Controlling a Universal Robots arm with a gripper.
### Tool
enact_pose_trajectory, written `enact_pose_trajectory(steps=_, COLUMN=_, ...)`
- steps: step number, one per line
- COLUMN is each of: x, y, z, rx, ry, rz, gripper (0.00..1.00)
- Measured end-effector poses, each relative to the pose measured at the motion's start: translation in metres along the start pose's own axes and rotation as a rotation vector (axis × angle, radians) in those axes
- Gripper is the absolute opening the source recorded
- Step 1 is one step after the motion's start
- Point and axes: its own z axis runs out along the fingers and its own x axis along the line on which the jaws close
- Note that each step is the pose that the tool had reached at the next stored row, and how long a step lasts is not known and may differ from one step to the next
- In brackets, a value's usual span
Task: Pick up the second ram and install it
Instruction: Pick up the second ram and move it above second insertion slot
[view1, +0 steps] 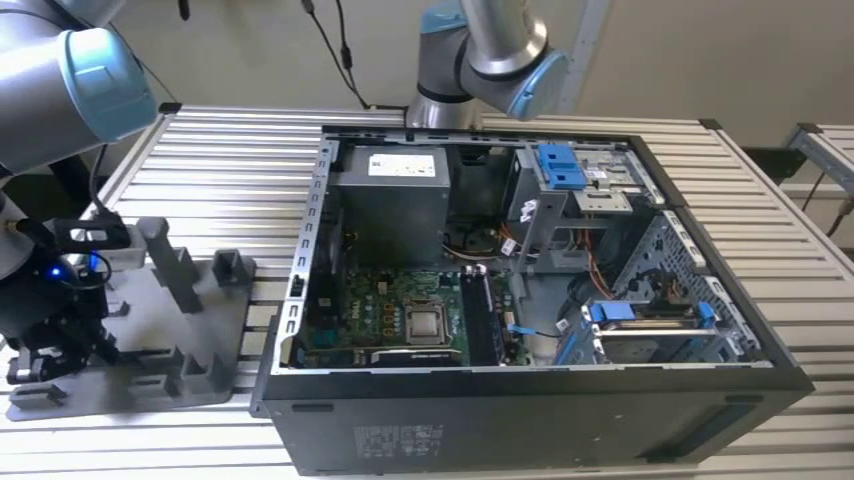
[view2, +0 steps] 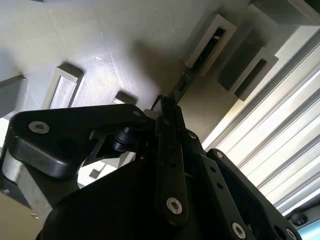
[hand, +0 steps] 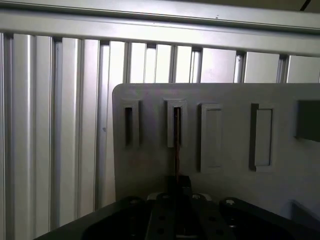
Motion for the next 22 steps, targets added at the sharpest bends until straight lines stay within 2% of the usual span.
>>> enact_pose_trajectory(steps=11, x=0.0, y=0.0, z=-0.0001, rx=-0.0001, ry=-0.0001, rz=-0.003, gripper=0.14)
enact_pose_trajectory(steps=15, x=-0.0002, y=-0.0001, z=-0.0042, rx=-0.0001, ry=-0.0002, rz=-0.003, gripper=0.14)
enact_pose_trajectory(steps=22, x=-0.0003, y=-0.0002, z=-0.0059, rx=0.0, ry=-0.0002, rz=-0.003, gripper=0.14)
